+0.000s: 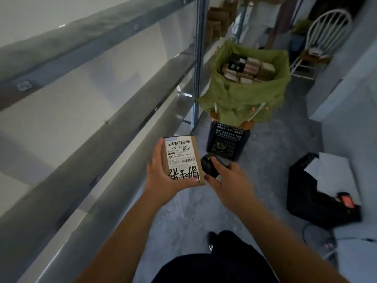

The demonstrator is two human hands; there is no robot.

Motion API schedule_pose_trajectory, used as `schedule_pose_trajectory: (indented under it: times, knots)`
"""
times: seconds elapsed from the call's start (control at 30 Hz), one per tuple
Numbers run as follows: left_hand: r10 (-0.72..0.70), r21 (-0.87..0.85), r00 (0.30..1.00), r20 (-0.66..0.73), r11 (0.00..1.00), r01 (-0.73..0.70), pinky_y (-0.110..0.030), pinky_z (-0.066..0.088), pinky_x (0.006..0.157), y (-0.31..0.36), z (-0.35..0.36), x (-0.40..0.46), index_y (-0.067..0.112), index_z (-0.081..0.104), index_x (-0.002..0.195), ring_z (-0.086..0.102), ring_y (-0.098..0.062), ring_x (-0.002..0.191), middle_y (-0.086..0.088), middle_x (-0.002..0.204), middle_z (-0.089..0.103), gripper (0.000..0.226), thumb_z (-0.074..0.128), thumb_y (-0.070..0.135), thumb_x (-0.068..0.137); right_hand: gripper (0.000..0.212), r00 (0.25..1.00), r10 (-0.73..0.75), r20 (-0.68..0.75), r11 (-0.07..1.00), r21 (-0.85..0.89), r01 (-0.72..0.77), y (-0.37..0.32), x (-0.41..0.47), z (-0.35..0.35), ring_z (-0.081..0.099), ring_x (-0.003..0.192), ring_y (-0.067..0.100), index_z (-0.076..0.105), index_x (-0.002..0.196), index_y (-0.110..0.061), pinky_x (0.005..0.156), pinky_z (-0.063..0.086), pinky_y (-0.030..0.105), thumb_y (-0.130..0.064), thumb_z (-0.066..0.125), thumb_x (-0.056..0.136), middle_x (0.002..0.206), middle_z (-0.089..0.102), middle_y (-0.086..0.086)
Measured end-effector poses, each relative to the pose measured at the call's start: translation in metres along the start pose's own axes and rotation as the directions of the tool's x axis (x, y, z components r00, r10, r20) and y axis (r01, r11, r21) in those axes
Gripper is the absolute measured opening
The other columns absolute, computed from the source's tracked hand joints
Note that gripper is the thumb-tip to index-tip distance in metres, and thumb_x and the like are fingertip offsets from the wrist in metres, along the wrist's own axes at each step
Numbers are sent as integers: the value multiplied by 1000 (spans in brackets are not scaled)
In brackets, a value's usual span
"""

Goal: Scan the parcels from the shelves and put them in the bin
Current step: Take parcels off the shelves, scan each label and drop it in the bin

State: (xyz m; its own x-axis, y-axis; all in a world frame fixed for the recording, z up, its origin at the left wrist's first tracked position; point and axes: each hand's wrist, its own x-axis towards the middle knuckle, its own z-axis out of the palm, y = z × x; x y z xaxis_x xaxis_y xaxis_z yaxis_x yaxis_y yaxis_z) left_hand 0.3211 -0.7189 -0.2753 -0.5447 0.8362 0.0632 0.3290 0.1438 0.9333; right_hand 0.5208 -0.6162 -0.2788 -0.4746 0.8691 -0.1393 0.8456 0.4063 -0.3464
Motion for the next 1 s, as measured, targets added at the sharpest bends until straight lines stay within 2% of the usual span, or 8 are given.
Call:
schedule_pose_trajectory:
  times: [0.33, 0.47, 0.53, 0.63, 0.7, 0.8, 0.9, 1.0]
  knots:
    - [45, -62, 974, 222, 998, -32, -46, 55, 105, 24, 66, 96, 63, 22, 152, 52, -3, 134, 27, 143, 51, 142, 107, 49, 39, 71, 989, 143, -40, 986, 88, -139, 56, 68, -16, 55, 116, 27, 22, 161, -44, 95, 52, 41, -69, 44, 99, 130, 49, 7]
    - [44, -86, 967, 250, 996, -23, -41, 58, 102, 44, 106, 163, 48, 24, 157, 55, 7, 127, 42, 131, 53, 142, 108, 34, 43, 69, 986, 152, -71, 979, 147, -140, 87, 137, -34, 53, 118, 30, 27, 160, -44, 97, 52, 43, -67, 47, 99, 130, 49, 9]
    - [44, -86, 962, 268, 996, -22, -37, 57, 102, 55, 129, 199, 51, 24, 154, 53, 12, 126, 48, 128, 51, 139, 107, 35, 44, 69, 985, 152, -85, 977, 167, -136, 106, 172, -47, 53, 117, 31, 28, 160, -44, 95, 52, 43, -66, 49, 98, 129, 49, 9]
    - [40, -76, 952, 302, 997, -18, -34, 55, 103, 72, 170, 251, 64, 20, 148, 52, 8, 129, 37, 139, 50, 139, 108, 38, 43, 70, 982, 166, -88, 976, 155, -152, 144, 221, -71, 55, 113, 31, 28, 160, -45, 94, 53, 43, -66, 50, 97, 125, 49, 8]
    - [34, -97, 945, 326, 995, -2, -28, 57, 99, 85, 198, 283, 58, 19, 153, 53, 7, 128, 29, 142, 49, 141, 106, 32, 46, 69, 981, 175, -83, 976, 149, -161, 169, 253, -89, 55, 114, 33, 29, 159, -46, 95, 52, 44, -66, 51, 97, 126, 50, 9]
    - [4, -119, 941, 337, 992, 39, -21, 56, 91, 98, 237, 325, 53, 18, 155, 53, 3, 128, 29, 142, 46, 138, 105, 24, 52, 70, 980, 188, -67, 975, 130, -178, 202, 299, -113, 54, 115, 32, 28, 159, -47, 97, 51, 44, -68, 50, 96, 127, 50, 9]
    - [-31, -150, 940, 339, 985, 86, -27, 56, 95, 103, 263, 359, 55, 19, 153, 54, -3, 130, 27, 142, 47, 135, 104, 16, 55, 70, 980, 197, -37, 971, 147, -190, 223, 334, -128, 55, 114, 30, 27, 159, -49, 93, 53, 42, -70, 48, 96, 126, 49, 8]
    - [-90, -179, 929, 360, 970, 163, -37, 58, 98, 106, 285, 391, 51, 20, 157, 55, -8, 130, 21, 143, 50, 138, 104, 18, 53, 70, 975, 222, -11, 955, 202, -215, 239, 363, -136, 55, 118, 31, 26, 159, -49, 94, 54, 42, -70, 48, 96, 135, 48, 10]
